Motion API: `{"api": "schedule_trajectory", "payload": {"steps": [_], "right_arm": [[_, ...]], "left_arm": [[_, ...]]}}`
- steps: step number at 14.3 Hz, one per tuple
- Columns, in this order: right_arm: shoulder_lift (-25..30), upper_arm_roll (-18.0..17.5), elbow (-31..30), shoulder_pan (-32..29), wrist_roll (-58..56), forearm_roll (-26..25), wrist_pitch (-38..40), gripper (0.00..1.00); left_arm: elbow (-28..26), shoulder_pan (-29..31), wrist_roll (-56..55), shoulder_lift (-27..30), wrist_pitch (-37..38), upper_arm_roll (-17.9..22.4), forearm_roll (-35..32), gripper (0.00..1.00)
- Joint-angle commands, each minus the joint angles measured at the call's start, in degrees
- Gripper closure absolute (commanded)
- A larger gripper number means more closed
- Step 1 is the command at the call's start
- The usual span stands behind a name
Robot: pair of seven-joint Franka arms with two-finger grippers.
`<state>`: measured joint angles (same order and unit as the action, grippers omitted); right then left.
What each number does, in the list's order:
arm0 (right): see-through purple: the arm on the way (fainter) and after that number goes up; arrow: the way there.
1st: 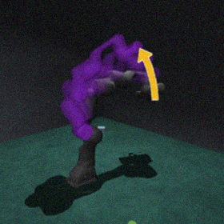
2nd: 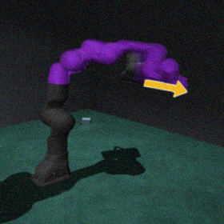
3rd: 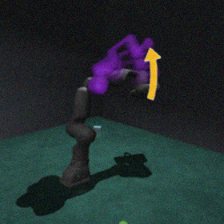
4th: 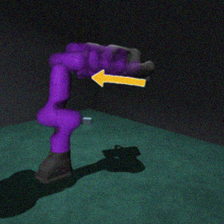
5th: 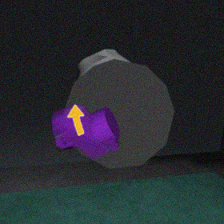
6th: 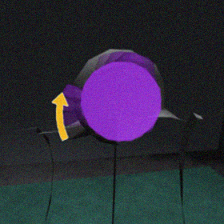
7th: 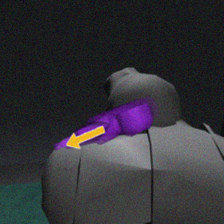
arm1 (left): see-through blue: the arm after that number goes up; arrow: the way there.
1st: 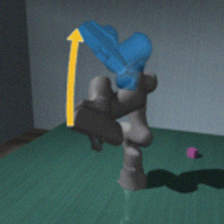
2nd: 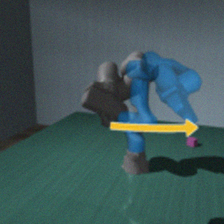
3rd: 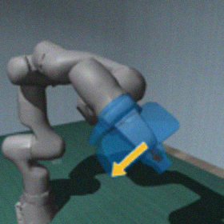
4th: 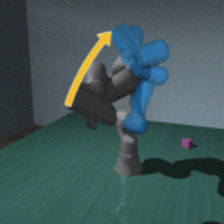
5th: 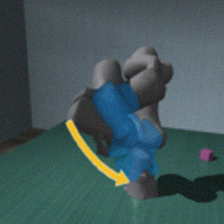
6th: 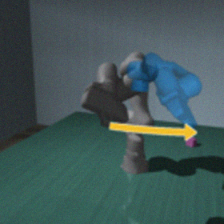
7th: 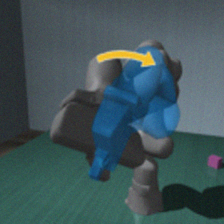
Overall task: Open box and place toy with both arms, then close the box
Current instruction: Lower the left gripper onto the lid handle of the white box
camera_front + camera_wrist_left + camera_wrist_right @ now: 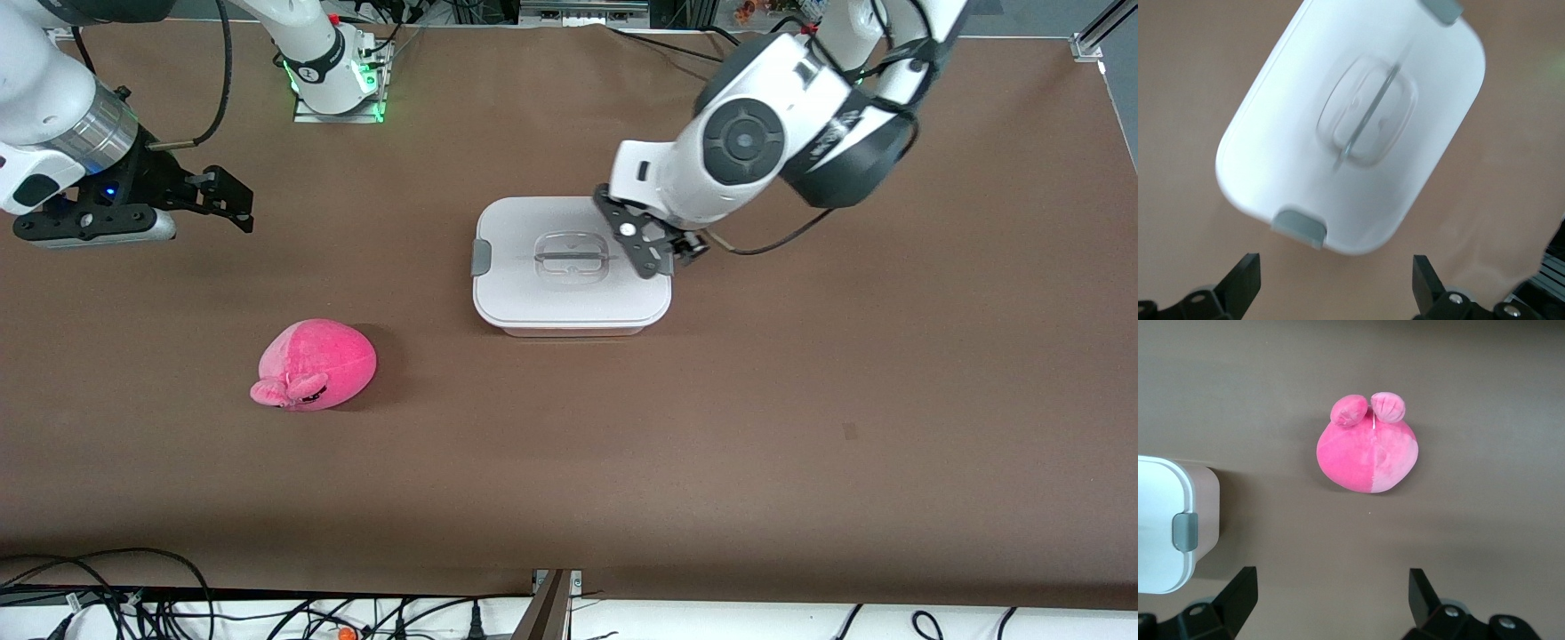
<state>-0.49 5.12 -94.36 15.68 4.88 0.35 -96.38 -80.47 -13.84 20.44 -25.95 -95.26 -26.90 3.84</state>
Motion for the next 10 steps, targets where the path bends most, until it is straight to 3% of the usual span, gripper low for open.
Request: {"api": "schedule_trajectory", "payload": {"steps": [1,6,10], "right_arm": [[-0.13,-0.64,1.28,0.05,0.4,-0.79,1.45,0.0],[-0.12,-0.55,1.19,-0.04,0.4,-0.79,1.54,0.0],[-0.21,-0.38,1.2,-0.04,0.4,-0.88,1.54,0.0]], "left_arm": [[2.16,-2.76,6.09,-4.62,-5.61,0.1,-3.47,0.0],[2.07,-7.16,7.95,-9.37,-14.15,0.36,-7.15,0.0],[0.32,-9.54,7.42,-10.7,-15.83,0.36,-11.56,0.0]]}}
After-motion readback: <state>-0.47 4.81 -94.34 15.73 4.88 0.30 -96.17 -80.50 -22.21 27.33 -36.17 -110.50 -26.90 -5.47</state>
